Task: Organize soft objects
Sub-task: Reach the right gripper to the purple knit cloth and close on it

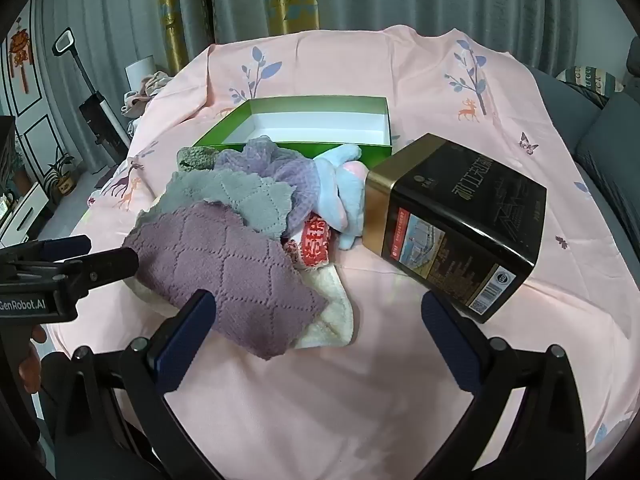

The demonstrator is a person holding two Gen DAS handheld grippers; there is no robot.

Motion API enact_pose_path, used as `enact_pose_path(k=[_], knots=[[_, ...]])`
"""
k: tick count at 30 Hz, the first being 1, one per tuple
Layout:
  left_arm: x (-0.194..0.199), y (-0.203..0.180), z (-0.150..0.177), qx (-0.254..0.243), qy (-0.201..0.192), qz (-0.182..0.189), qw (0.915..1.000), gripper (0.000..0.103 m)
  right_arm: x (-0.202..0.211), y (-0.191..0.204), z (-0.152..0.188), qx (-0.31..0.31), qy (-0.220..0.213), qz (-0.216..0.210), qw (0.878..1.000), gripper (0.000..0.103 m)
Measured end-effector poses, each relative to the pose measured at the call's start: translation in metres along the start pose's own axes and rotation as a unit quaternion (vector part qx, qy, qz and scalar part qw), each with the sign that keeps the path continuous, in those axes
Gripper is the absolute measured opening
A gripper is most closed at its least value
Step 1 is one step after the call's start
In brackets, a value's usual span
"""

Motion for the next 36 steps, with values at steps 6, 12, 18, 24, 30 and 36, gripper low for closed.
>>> enact_pose_path(k=[6, 12, 18, 24, 30, 36], knots=[[-0.002, -0.003, -0.001, -0.006, 0.002, 0.001, 1.0000, 0.103, -0.001, 0.002, 0.001, -0.002, 0.003, -0.001, 1.000, 0.102], [-0.003, -0.004, -0.002, -0.002, 0.002, 0.013, 0.9999, 0.103, -0.002, 0.002, 0.001, -0.002, -0.001, -0.006, 1.000, 0.102], [-0.001, 0.006, -0.004, 0.023, 0.003, 0.040, 0.9989, 0.103, 0.002, -0.003, 0.007, -0.021, -0.021, -0.091, 0.995, 0.102], [0.013, 0.003, -0.003, 0.007, -0.021, 0.098, 0.9949, 0.103, 0.015, 0.008, 0.013, 0.006, -0.058, -0.165, 0.985, 0.102], [0.028, -0.015, 0.000, -0.033, -0.053, 0.161, 0.9850, 0.103, 0.013, 0.016, 0.019, 0.016, -0.067, -0.193, 0.979, 0.102], [0.017, -0.028, 0.005, -0.040, -0.042, 0.189, 0.9802, 0.079, -0.004, 0.019, 0.029, 0.007, -0.045, -0.205, 0.978, 0.087]])
Point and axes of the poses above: each gripper's, at about its wrist camera, not at the fingertips, and x roughly against the way its jaws point, y to its left, z to its underside, the point moved 5 cm from there along -x, roughly the way its jaws point, and after that the axes turned 3 degrees about x, right-handed, at the moved point
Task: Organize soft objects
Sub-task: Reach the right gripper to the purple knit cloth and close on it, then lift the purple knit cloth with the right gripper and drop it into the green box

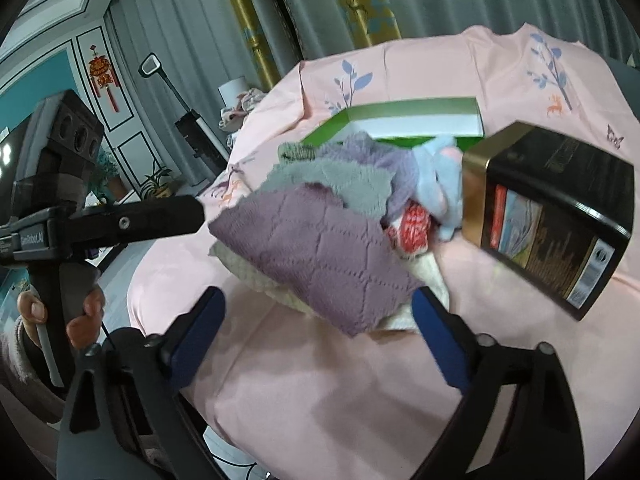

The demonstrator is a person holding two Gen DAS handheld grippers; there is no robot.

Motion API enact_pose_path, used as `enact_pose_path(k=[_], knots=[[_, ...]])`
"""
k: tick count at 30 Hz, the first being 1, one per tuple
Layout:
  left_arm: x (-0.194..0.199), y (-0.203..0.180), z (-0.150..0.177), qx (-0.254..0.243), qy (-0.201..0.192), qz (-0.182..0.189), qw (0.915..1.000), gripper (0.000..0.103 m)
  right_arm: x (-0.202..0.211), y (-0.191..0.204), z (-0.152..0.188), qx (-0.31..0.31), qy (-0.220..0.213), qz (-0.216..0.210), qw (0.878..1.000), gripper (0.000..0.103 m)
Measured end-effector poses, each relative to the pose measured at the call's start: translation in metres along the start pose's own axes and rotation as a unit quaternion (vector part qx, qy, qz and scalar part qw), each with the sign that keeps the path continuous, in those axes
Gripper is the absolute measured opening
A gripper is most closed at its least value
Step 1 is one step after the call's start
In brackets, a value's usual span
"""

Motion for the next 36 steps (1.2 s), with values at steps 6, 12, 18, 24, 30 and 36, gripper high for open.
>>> enact_pose_path(k=[6, 12, 18, 24, 30, 36], knots=[[-0.004, 0.000, 0.000, 0.001, 0.000, 0.005, 1.0000, 0.063, -0.009, 0.000, 0.001, -0.002, 0.001, -0.006, 1.000, 0.082], [-0.015, 0.008, 0.000, 0.019, 0.023, 0.012, 0.9995, 0.037, -0.026, 0.001, 0.001, 0.011, 0.021, 0.002, 1.000, 0.061], [-0.022, 0.013, -0.003, 0.023, 0.040, 0.003, 0.9989, 0.012, -0.028, 0.004, -0.003, 0.022, 0.012, 0.004, 1.000, 0.021], [-0.001, 0.004, -0.028, 0.031, 0.004, 0.046, 0.9984, 0.007, 0.001, 0.012, -0.037, 0.040, -0.054, -0.009, 0.998, 0.008], [0.024, -0.021, -0.080, -0.008, -0.050, 0.064, 0.9967, 0.007, 0.018, 0.018, -0.104, 0.076, -0.118, 0.003, 0.990, 0.007], [0.027, -0.031, -0.142, -0.035, -0.091, 0.059, 0.9935, 0.007, 0.015, 0.010, -0.175, 0.108, -0.162, 0.032, 0.980, 0.007]])
Point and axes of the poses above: each gripper's, at about its wrist camera, not at the fingertips, and x roughly against the way its jaws point, y to its left, z to its underside, the point moved 5 cm from there along -x, roughly the way its jaws point, and after that the axes turned 3 degrees about x, right-handed, at the moved point
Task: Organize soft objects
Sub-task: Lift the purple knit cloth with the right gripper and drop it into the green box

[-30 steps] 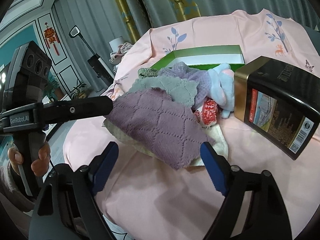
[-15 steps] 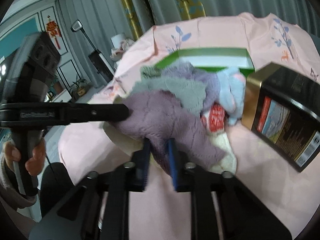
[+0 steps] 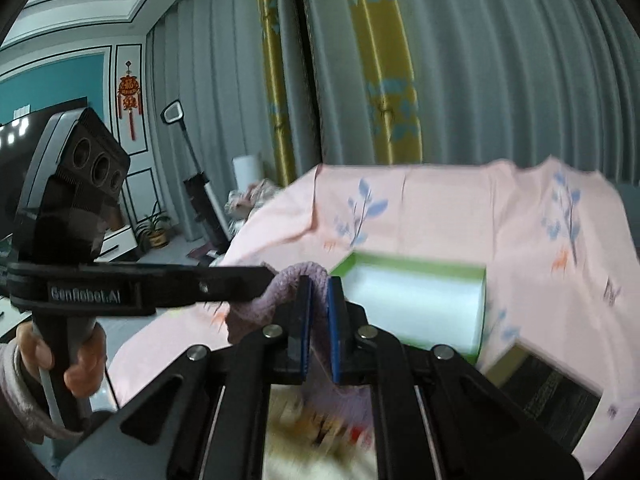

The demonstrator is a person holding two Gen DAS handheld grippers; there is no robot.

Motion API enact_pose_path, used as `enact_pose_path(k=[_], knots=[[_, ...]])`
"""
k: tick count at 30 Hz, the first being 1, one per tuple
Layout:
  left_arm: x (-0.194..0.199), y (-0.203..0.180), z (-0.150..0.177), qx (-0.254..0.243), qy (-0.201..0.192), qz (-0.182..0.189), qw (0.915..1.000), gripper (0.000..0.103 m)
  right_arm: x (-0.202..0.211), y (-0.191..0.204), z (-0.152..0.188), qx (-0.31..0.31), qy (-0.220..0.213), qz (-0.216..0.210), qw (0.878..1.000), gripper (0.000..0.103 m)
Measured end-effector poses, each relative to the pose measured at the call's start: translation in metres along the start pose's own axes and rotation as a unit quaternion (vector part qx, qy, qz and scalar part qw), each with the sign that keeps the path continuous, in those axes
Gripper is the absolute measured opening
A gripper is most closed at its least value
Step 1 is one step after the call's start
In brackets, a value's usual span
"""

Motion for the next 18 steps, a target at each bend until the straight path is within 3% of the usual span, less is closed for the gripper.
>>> enact_pose_path(k=[7, 10, 11, 13, 14, 15, 16, 18], knots=[[-0.047, 0.036, -0.060, 0.030, -0.010, -0.005, 0.9995, 0.007, -0.054, -0.033, -0.043, 0.019, -0.015, 0.030, 0.999, 0.008], [-0.076, 0.059, -0.067, 0.037, -0.003, -0.049, 0.9981, 0.007, -0.087, -0.049, -0.043, 0.015, 0.010, 0.057, 0.998, 0.013], [-0.084, 0.068, -0.067, 0.042, 0.004, -0.068, 0.9968, 0.008, -0.100, -0.057, -0.038, 0.009, 0.032, 0.064, 0.997, 0.021], [-0.108, 0.095, -0.061, 0.061, 0.031, -0.113, 0.9913, 0.026, -0.130, -0.078, -0.018, -0.002, 0.086, 0.104, 0.991, 0.085], [-0.117, 0.107, -0.056, 0.071, 0.045, -0.131, 0.9878, 0.060, -0.136, -0.085, -0.010, -0.008, 0.100, 0.111, 0.989, 0.091], [-0.123, 0.118, -0.052, 0.079, 0.053, -0.147, 0.9846, 0.095, -0.141, -0.091, 0.000, -0.017, 0.111, 0.110, 0.987, 0.088], [-0.125, 0.126, -0.047, 0.084, 0.056, -0.157, 0.9824, 0.102, -0.143, -0.095, 0.007, -0.025, 0.121, 0.109, 0.986, 0.089], [-0.124, 0.139, -0.038, 0.094, 0.056, -0.167, 0.9799, 0.102, -0.140, -0.107, 0.022, -0.046, 0.135, 0.122, 0.982, 0.089]])
Point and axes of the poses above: each gripper's, at about its wrist camera, not at the fingertips, and x roughly against the way its jaws point, y to its left, z to its underside, the point moved 5 cm from there along -x, roughly the way its jaws point, and after that the axes turned 3 degrees about x, right-handed, at the moved point
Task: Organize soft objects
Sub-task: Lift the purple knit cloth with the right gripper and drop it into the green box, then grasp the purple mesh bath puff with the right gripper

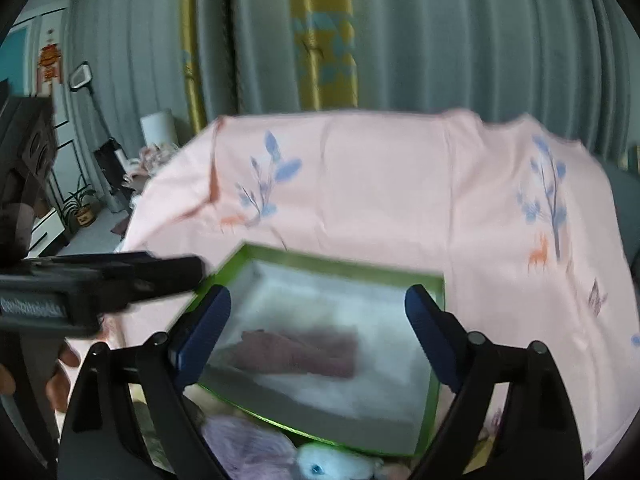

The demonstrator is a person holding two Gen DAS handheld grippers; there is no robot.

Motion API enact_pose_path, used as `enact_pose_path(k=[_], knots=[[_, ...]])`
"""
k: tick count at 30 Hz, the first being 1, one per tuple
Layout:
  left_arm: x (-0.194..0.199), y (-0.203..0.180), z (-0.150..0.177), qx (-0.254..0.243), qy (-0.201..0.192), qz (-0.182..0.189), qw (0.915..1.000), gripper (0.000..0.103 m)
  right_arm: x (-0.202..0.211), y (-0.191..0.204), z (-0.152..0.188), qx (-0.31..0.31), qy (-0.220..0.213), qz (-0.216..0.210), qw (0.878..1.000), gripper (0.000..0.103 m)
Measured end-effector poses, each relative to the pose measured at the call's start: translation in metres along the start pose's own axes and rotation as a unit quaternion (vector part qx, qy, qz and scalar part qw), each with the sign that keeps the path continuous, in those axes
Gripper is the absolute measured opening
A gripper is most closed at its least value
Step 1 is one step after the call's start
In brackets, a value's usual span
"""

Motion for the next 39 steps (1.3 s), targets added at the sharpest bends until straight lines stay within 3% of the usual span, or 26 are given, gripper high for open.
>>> enact_pose_path(k=[5, 11, 16, 20, 25, 31, 39], knots=[[0.008, 0.024, 0.017, 0.020, 0.020, 0.000, 0.9996, 0.102, 0.020, -0.008, 0.026, -0.025, 0.012, -0.012, 1.000, 0.090], [0.033, 0.031, 0.047, 0.008, 0.041, -0.009, 0.9991, 0.102, 0.051, 0.007, 0.052, -0.016, 0.020, -0.034, 0.999, 0.090], [0.056, 0.023, 0.083, -0.032, 0.048, -0.010, 0.9983, 0.102, 0.080, 0.021, 0.081, -0.012, 0.028, -0.048, 0.998, 0.090], [0.078, 0.012, 0.115, -0.084, 0.025, -0.027, 0.9958, 0.102, 0.096, 0.031, 0.105, -0.007, 0.038, -0.050, 0.998, 0.091], [0.092, 0.006, 0.140, -0.103, 0.011, -0.035, 0.9940, 0.102, 0.107, 0.043, 0.134, -0.005, 0.056, -0.048, 0.997, 0.091], [0.093, -0.002, 0.157, -0.101, 0.004, -0.037, 0.9942, 0.102, 0.109, 0.051, 0.156, -0.022, 0.058, -0.038, 0.997, 0.091], [0.084, -0.012, 0.160, -0.104, 0.010, -0.028, 0.9942, 0.102, 0.099, 0.052, 0.161, -0.037, 0.062, -0.045, 0.996, 0.091]])
Point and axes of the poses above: each gripper's, at about its wrist camera, not at the fingertips, and x roughly against the way its jaws point, y to its left, z to its underside, the point moved 5 cm from there along -x, roughly the way its jaws point, and after that the axes turned 3 degrees about x, right-handed, at the moved point
